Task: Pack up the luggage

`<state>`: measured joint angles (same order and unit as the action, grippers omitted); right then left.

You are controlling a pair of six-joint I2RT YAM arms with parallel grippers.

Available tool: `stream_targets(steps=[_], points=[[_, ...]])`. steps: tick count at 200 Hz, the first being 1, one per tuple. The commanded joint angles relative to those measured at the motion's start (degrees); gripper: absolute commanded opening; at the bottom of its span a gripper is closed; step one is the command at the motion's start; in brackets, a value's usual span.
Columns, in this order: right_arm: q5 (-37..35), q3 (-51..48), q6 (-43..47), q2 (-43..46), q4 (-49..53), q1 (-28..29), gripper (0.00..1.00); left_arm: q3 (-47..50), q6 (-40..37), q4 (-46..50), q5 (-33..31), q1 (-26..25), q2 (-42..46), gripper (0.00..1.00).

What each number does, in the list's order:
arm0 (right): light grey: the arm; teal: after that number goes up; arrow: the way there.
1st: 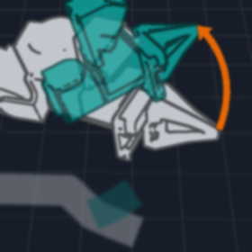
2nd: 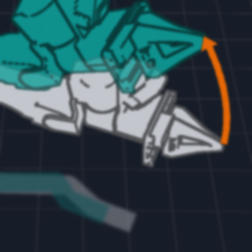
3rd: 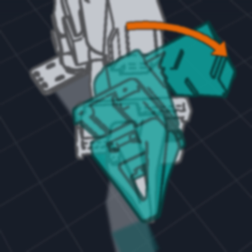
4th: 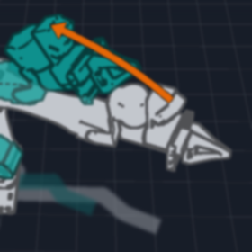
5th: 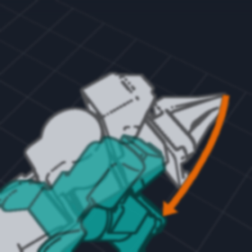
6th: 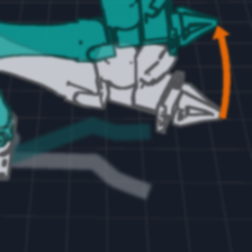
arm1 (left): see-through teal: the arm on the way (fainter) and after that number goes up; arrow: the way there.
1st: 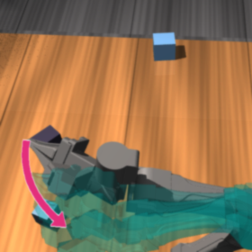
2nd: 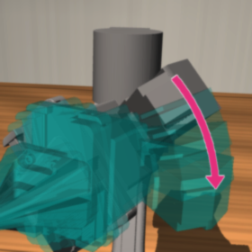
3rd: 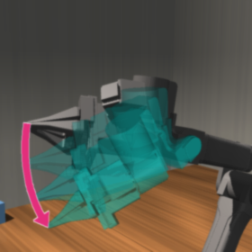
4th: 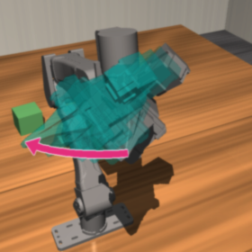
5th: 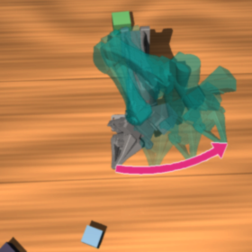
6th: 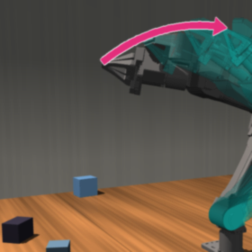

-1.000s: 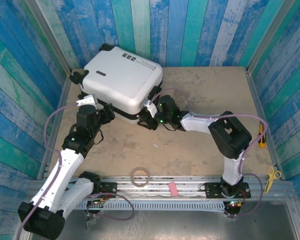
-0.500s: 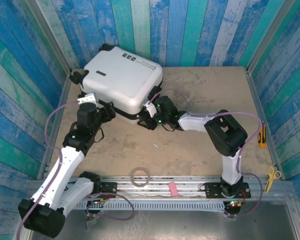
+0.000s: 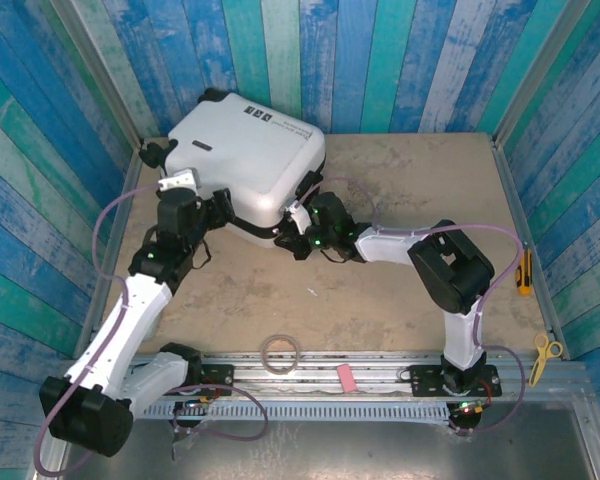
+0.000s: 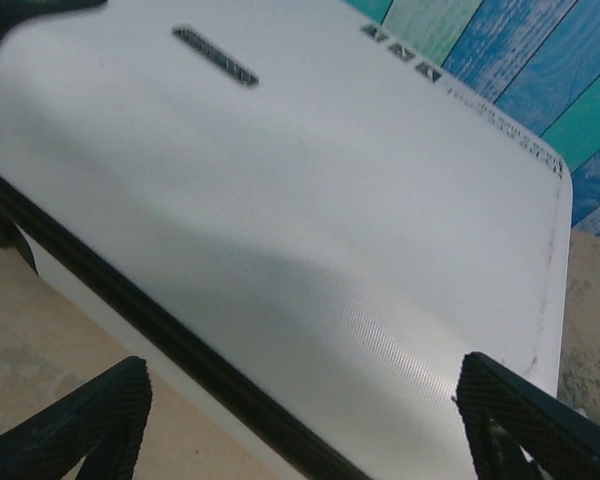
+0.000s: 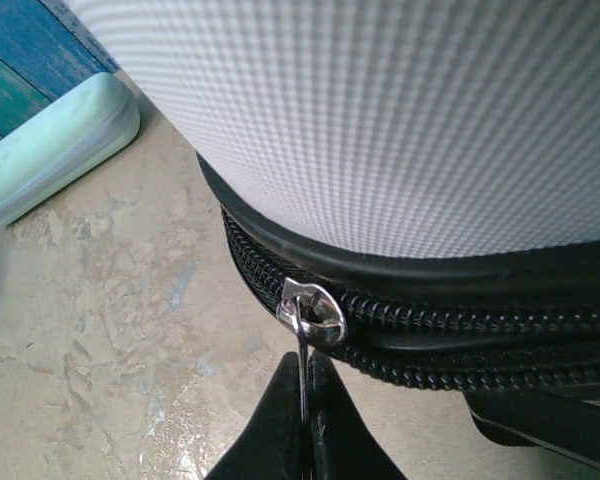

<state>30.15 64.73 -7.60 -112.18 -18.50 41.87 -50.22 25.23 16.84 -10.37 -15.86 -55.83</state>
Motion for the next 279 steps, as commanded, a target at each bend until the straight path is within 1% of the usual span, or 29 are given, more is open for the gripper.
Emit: stream_targets(steps=[1,27,44,84,106,143,177,203,214,239,249,260,279], points=[[-3.07,0.12,-0.75,1.35,-1.25,-0.57,0.00,-5.14,-2.59,0.40,-6.68,-0.05,-0.77,0.86],[-5.72,-0.44,-0.18,2.94,1.00,-0.56,0.00,-8.64,-3.04,0.32,-14.04,-0.05,-0.24,0.90],[-7.45,-0.70,0.49,3.88,2.25,-0.55,0.00,-10.68,-2.35,-0.13,-14.89,-0.07,-1.01,0.91],[-10.77,-0.44,0.82,5.29,4.42,-0.56,0.00,-12.80,0.37,-3.95,-3.79,-0.05,-6.07,0.90],[-12.79,-0.95,0.90,6.22,5.08,-0.55,0.00,-13.57,-0.03,-5.22,1.18,-0.05,-9.55,0.89],[-16.99,-2.66,1.30,8.42,5.64,-0.70,0.00,-17.99,-2.32,-2.41,5.77,-0.05,-16.63,0.88],[-17.32,-2.81,2.95,8.69,6.57,-0.89,0.00,-21.78,-3.39,-0.93,11.16,-0.06,-24.81,0.86],[-16.74,-2.98,4.52,8.49,6.64,-0.83,0.00,-24.70,-4.50,1.56,13.40,-0.15,-30.98,0.84],[-16.44,-2.82,5.21,8.40,7.19,-0.86,0.01,-25.72,-5.15,3.05,12.94,-0.34,-33.42,0.83],[-16.97,-2.29,6.56,8.44,8.90,-0.84,0.12,-27.66,-6.29,6.88,8.72,-1.03,-38.01,0.83],[-16.97,-1.86,7.09,8.43,9.80,-0.87,0.15,-28.33,-6.64,8.43,7.48,-1.20,-39.54,0.83],[-16.38,-1.48,7.71,8.47,10.56,-0.83,0.15,-28.71,-6.94,9.47,6.52,-1.36,-40.83,0.83],[-15.68,-0.82,8.38,8.31,11.44,-0.84,0.14,-28.97,-7.01,10.49,5.98,-1.51,-42.23,0.82]])
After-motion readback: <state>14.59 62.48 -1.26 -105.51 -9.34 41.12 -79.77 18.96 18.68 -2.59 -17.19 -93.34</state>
